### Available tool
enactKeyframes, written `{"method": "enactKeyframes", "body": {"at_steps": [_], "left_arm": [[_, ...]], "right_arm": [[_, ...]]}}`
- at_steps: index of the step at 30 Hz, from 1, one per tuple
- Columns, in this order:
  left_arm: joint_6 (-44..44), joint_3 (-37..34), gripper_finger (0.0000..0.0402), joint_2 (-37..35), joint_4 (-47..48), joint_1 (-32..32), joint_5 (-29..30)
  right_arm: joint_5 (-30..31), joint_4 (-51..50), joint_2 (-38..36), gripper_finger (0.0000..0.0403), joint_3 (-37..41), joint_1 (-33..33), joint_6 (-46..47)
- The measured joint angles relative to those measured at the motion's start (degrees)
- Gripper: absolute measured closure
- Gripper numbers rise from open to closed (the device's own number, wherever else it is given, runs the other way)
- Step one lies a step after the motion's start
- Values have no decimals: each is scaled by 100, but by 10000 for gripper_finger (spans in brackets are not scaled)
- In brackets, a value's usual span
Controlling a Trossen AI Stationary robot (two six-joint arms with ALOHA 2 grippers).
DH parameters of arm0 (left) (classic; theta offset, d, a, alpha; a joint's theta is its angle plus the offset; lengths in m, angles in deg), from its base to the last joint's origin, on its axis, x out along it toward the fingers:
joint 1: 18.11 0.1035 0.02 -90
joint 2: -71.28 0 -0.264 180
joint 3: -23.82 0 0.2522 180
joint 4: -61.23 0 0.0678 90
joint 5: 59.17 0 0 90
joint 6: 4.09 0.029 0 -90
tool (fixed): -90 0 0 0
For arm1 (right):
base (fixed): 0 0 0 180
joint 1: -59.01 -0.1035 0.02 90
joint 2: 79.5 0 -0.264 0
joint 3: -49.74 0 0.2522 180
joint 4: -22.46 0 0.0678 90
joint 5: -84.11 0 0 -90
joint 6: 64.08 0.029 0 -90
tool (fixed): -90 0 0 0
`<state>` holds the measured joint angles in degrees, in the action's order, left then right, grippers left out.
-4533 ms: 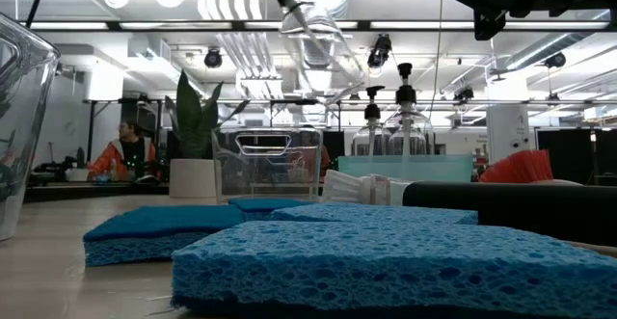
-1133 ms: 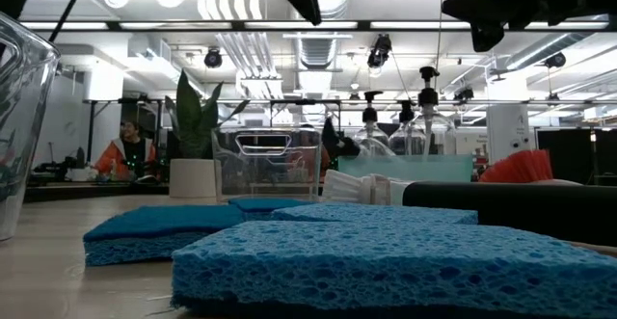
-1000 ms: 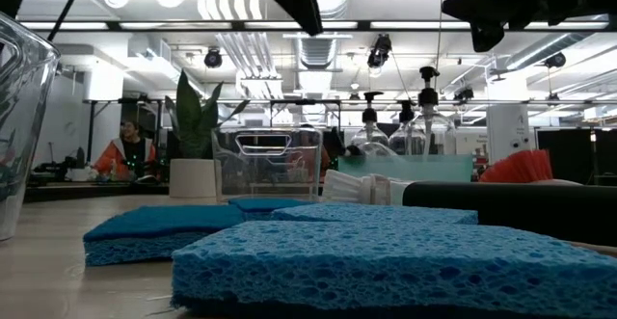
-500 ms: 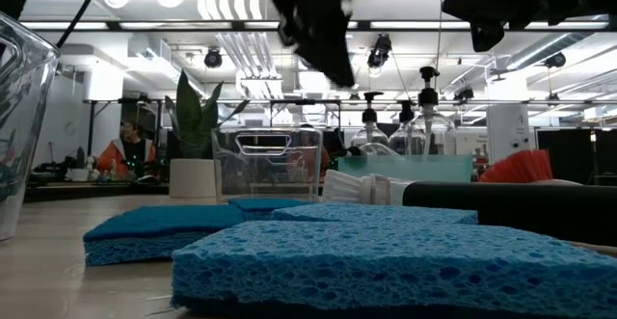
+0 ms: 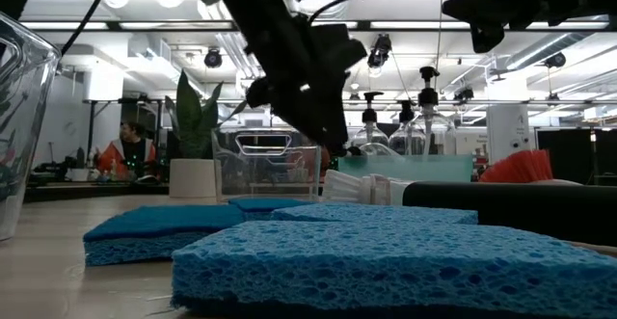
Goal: Pick & Place Kitchen Sink Supplies
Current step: Put the transparent soap dispenser into the green bin
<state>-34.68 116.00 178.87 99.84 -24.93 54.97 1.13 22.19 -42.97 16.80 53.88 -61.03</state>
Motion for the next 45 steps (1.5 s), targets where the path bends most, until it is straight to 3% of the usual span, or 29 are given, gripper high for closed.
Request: {"method": "enactKeyframes", "body": {"at_steps": [4, 10, 29, 45], "left_arm": [[-8, -326, 196, 0, -828, 39, 225], [-189, -537, 197, 0, -1150, 179, 454], [-443, -682, 197, 0, -635, 342, 513], [-126, -711, 197, -35, -1134, 606, 331]], "right_arm": [[0, -2, 0, 394, 0, 0, -2], [0, 1, 0, 394, 0, -2, -5], [0, -3, 2, 394, 11, -1, -7], [0, -2, 7, 394, 24, 0, -26]]}}
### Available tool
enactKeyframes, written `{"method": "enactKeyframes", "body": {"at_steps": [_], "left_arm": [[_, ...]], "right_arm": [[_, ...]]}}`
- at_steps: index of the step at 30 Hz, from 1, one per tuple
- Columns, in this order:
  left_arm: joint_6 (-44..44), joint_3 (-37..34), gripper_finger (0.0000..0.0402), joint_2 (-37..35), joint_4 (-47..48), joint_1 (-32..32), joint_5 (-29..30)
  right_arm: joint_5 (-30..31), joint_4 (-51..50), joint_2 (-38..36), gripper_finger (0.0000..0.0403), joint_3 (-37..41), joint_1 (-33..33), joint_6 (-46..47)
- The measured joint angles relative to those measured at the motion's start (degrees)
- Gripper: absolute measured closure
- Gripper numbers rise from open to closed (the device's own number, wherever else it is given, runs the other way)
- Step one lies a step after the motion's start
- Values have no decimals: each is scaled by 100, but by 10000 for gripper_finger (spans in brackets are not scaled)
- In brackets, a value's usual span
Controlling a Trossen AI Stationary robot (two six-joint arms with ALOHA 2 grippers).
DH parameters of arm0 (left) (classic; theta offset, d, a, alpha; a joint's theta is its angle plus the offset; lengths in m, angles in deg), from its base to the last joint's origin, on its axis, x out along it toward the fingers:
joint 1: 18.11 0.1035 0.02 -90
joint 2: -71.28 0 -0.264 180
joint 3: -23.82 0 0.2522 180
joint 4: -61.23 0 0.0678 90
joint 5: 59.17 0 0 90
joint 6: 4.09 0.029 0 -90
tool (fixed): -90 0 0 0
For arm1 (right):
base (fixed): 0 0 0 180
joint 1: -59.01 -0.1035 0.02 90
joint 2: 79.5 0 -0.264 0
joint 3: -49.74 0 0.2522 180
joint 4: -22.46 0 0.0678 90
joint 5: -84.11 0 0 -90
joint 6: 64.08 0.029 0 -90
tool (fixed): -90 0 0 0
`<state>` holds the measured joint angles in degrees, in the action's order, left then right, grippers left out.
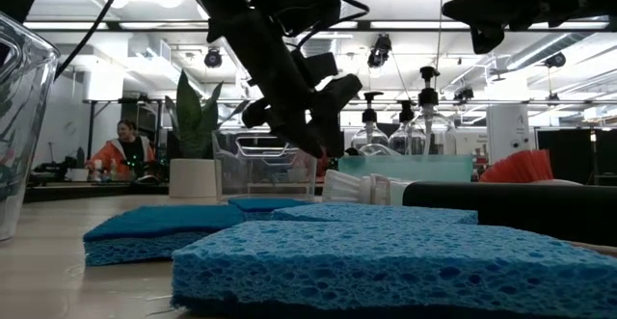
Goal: Pick & Place Kitchen Sink Supplies
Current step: Put the transparent soap dispenser into the green bin
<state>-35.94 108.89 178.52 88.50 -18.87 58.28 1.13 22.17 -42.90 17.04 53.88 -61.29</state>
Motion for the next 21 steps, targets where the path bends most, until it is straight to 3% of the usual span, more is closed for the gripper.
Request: {"method": "enactKeyframes", "body": {"at_steps": [12, 21], "left_arm": [[85, -8, 205, -4, -314, 40, -43], [155, -14, 316, -4, -320, 71, -113]], "right_arm": [[0, 0, -1, 394, 0, 0, 6], [0, 0, -2, 394, 0, 0, 22]]}}
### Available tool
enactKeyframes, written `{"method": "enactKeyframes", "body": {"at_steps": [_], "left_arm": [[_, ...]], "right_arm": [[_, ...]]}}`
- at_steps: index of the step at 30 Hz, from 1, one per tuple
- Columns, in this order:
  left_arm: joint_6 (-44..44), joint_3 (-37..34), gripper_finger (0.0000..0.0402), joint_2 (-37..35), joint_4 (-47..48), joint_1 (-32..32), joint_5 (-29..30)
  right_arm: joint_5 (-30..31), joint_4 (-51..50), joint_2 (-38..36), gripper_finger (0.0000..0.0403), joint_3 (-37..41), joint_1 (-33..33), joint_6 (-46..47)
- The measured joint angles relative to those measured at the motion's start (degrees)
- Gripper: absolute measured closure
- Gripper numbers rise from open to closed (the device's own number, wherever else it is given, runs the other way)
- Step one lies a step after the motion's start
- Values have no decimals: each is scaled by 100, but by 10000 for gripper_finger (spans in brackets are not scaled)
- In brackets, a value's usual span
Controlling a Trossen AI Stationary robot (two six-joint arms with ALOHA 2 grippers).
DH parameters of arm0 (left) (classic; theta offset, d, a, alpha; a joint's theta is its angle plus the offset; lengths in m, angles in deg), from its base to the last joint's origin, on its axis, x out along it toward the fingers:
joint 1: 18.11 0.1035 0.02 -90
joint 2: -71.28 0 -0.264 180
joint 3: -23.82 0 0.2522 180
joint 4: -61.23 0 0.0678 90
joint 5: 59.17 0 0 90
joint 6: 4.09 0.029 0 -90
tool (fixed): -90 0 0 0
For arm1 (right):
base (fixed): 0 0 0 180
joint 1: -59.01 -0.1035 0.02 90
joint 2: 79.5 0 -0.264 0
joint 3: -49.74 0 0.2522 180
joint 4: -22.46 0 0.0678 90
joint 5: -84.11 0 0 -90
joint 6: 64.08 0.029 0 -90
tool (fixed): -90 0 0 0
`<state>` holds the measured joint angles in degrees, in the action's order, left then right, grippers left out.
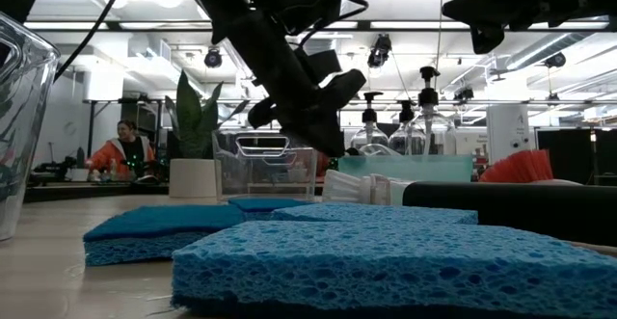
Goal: Pick & Place Kitchen Sink Supplies
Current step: Put the transparent soap dispenser into the green bin
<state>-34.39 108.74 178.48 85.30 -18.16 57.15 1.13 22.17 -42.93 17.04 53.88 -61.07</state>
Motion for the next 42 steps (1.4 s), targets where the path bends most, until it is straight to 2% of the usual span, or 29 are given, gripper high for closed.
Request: {"method": "enactKeyframes", "body": {"at_steps": [2, 10, 18, 26, 32, 38, 42], "left_arm": [[87, 6, 329, 0, -32, 0, 0], [182, 21, 326, -136, -3, 16, -247], [371, 440, 329, -541, 1166, 43, -508], [538, 1159, 330, -899, 2141, 439, -1684], [737, 2042, 339, -898, 3075, 913, -2406], [749, 2574, 380, -887, 3320, 1441, -3378], [754, 2760, 399, -887, 3397, 1678, -3640]], "right_arm": [[0, 0, 0, 394, 0, 0, -2], [0, 0, -3, 394, 0, 0, -2], [0, -2, -2, 394, 0, 0, -4], [0, 2, -2, 394, 0, -1, -2], [0, 4, -2, 394, 0, 0, -4], [2, 3, -2, 394, 0, 0, -22], [2, 4, -2, 394, 0, 0, -22]]}}
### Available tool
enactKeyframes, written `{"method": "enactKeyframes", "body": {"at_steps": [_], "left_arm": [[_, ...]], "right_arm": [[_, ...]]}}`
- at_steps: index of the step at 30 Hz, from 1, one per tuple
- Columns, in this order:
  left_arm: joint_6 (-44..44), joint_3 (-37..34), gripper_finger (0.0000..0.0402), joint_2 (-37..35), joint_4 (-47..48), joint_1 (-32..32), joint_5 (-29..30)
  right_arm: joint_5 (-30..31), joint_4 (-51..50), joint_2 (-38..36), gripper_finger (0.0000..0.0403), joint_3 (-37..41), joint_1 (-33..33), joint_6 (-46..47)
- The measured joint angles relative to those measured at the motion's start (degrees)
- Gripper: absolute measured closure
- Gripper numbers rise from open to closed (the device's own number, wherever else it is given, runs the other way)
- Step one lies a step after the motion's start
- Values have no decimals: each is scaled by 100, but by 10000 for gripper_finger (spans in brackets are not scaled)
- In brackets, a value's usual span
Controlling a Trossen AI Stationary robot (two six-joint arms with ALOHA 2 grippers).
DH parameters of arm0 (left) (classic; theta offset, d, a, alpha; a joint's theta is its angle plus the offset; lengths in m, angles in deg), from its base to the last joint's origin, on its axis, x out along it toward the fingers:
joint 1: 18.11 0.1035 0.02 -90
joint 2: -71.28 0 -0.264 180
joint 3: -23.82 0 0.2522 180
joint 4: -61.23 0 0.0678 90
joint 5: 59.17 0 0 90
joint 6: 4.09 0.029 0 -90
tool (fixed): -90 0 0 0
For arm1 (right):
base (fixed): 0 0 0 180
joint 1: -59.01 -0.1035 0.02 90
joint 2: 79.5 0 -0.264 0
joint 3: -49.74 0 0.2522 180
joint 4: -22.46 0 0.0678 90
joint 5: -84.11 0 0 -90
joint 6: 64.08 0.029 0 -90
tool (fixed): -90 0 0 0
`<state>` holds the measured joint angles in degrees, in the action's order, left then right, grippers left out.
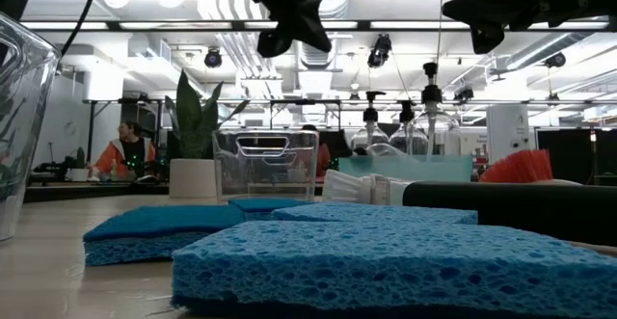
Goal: Pick & Place Kitchen Sink Supplies
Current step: Put the transparent soap dispenser into the green bin
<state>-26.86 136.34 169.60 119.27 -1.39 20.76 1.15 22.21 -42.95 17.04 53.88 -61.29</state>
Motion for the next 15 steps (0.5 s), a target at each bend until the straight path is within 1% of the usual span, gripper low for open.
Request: {"method": "enactKeyframes", "body": {"at_steps": [2, 8, 11, 15], "left_arm": [[36, 35, 396, 0, 166, 21, 3], [217, 41, 381, 1, 159, -105, -13], [283, 21, 355, 4, 165, -214, 64], [527, -110, 303, -57, -62, -393, 54]], "right_arm": [[0, -16, 0, 394, 0, 0, 6], [-46, -129, 121, 394, -3, 0, 131], [-232, -133, 309, 394, -126, 0, 127], [-558, -139, 819, 388, -451, 0, 107]]}}
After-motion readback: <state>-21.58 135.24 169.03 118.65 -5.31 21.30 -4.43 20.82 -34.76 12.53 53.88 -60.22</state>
